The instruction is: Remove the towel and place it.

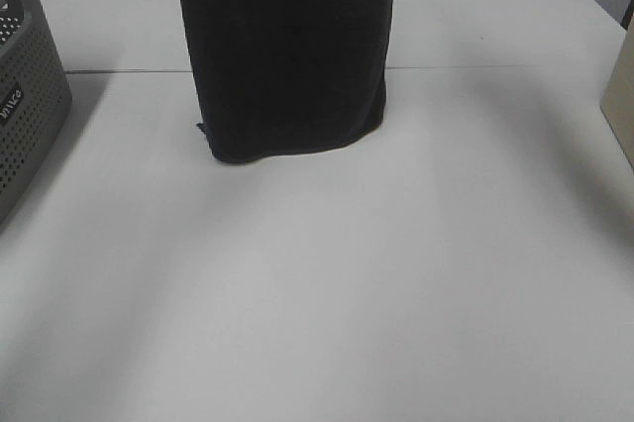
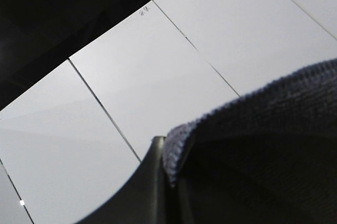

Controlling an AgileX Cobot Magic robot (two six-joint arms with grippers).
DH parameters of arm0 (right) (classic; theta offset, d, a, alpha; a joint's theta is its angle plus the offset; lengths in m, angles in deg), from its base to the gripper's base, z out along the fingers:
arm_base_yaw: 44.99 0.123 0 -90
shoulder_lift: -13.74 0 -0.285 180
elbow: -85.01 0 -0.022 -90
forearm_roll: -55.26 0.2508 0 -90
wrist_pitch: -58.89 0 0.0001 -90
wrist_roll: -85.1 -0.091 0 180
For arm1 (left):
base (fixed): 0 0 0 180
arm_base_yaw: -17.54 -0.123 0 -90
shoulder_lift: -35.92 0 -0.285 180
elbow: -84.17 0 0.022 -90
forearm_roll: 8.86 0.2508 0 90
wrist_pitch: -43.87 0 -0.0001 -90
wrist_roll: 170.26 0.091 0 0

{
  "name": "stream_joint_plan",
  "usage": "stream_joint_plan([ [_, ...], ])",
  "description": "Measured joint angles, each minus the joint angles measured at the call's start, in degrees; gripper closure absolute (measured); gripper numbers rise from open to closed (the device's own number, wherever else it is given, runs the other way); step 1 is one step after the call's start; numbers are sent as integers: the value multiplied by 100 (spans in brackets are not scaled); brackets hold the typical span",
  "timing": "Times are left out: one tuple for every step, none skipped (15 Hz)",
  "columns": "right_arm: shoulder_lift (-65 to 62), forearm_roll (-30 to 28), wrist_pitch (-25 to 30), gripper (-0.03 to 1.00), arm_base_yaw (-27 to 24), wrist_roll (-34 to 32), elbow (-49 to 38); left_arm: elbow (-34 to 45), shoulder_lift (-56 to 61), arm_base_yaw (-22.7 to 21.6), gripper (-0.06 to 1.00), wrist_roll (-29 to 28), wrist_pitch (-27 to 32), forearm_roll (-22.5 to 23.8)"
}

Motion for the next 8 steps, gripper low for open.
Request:
stream_joint_plan([
  [155, -23, -80, 95, -52, -6, 206, -309, -241, 0, 94, -63, 0, 74],
  [275, -17, -241, 95, -109, -40, 372, -768, -550, 0, 94, -80, 0, 86],
  [378, 6, -384, 95, -201, -138, 481, -1272, -854, 0, 94, -97, 57, 103],
  [487, 6, -539, 95, -315, -189, 561, -1839, -1163, -23, 94, -109, 229, 155],
  [539, 6, -625, 95, -361, -201, 607, -2172, -1341, -40, 94, -149, 350, 206],
  [636, 11, -768, 95, -453, -246, 705, -2830, -1684, -63, 94, -315, 550, 206],
  [733, 23, -900, 95, -521, -309, 791, -3363, -2005, -115, 94, -539, 693, 269],
  [894, 109, -1089, 95, -676, -453, 911, -4217, -2567, -235, 94, -1008, 991, 481],
])
